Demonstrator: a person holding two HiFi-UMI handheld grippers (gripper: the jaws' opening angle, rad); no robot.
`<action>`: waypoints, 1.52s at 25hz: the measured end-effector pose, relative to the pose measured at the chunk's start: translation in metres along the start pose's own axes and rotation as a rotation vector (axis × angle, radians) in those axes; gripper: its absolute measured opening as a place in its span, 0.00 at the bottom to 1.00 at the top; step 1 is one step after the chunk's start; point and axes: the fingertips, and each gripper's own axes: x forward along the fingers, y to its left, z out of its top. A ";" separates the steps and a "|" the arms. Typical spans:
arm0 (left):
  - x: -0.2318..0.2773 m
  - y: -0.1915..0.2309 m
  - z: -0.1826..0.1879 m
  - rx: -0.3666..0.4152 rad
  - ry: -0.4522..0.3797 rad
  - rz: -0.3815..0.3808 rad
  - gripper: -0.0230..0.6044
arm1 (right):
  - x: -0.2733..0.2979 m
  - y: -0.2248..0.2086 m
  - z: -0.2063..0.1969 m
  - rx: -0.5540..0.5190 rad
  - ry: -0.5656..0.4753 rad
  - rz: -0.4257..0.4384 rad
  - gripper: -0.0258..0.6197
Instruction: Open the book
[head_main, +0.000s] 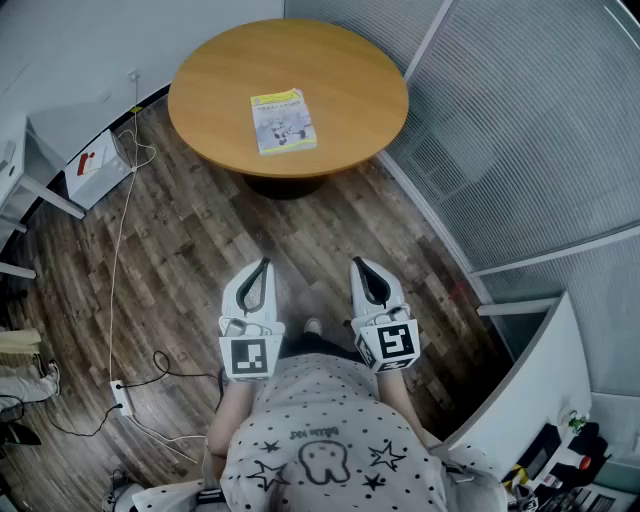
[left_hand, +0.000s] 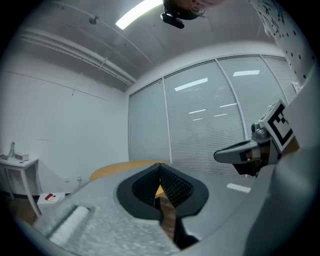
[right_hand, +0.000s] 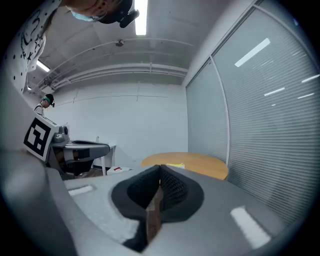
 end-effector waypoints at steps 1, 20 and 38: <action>0.000 -0.002 0.002 -0.006 0.000 0.004 0.05 | -0.001 -0.002 0.001 -0.001 -0.003 0.003 0.04; 0.013 -0.055 0.001 0.009 0.002 -0.010 0.05 | -0.026 -0.038 -0.004 -0.013 -0.033 0.065 0.05; 0.030 -0.048 0.002 -0.057 0.018 0.040 0.05 | -0.022 -0.057 -0.005 0.043 -0.041 0.119 0.04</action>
